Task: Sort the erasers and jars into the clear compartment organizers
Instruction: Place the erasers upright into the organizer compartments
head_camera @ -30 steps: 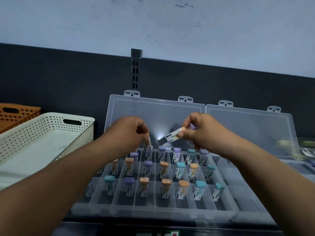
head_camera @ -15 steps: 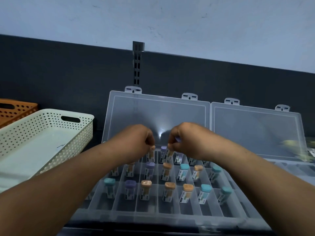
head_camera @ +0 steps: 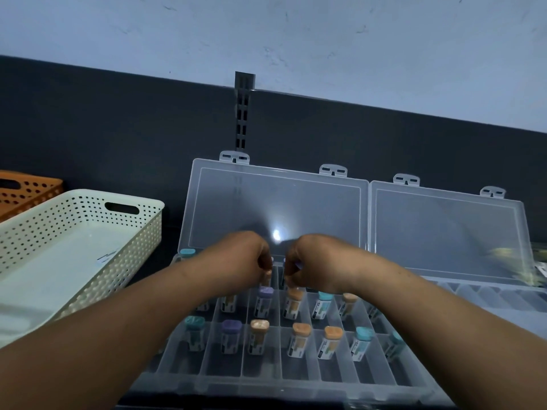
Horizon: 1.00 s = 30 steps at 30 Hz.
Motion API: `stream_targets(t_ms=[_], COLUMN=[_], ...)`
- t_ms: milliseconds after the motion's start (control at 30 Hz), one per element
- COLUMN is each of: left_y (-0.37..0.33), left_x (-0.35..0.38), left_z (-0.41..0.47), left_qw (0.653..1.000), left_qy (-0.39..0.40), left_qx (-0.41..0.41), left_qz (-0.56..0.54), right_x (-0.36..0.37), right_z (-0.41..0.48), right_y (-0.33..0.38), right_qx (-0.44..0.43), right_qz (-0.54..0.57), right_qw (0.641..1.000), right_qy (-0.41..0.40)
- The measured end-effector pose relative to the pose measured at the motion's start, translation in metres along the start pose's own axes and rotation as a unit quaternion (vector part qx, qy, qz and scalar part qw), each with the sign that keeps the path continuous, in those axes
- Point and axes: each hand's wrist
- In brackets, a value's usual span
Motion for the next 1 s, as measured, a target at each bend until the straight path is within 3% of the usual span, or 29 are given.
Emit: stream_targets(t_ms=[200,500,600,667,733,867,933,1000], left_y=[-0.002,-0.003,-0.008,-0.015,-0.023,-0.044,-0.053,-0.061], left_x=[0.003,-0.003,-0.014,-0.022,-0.026,-0.025,-0.023,-0.02], left_z=[-0.002,-0.006,-0.007,-0.006,-0.005,-0.012,-0.015,-0.017], left_qw=[1.0,1.0,0.999,0.994,0.985,0.926,0.887,0.87], left_qy=[0.025,-0.002,-0.038,-0.069,-0.078,0.016,0.044,0.038], left_qx=[-0.009,-0.002,-0.006,-0.011,-0.028,-0.113,-0.136,-0.143], left_qz=[0.005,-0.006,-0.038,-0.082,-0.15,-0.359,-0.438,-0.469], right_x=[0.003,-0.011,-0.028,-0.04,-0.047,-0.048,-0.045,-0.041], right_z=[-0.002,-0.008,-0.015,-0.022,-0.029,-0.04,-0.046,-0.051], right_y=[-0.002,-0.009,-0.016,-0.02,-0.026,-0.039,-0.043,-0.046], right_qx=[0.013,0.0,0.019,0.058,0.09,0.112,0.113,0.116], right_qz=[0.009,0.045,0.144,0.278,0.42,0.611,0.641,0.649], right_qw=[1.0,0.999,0.989,0.958,0.902,0.783,0.758,0.75], right_qy=[0.01,-0.021,-0.034,-0.045,-0.05,-0.043,-0.045,-0.053])
Point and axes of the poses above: each hand's wrist, its own z-axis towards the middle knuckle, its own x-axis out of the palm, y = z × x, and after that the axes turned 15 degrees about -y, right-handed
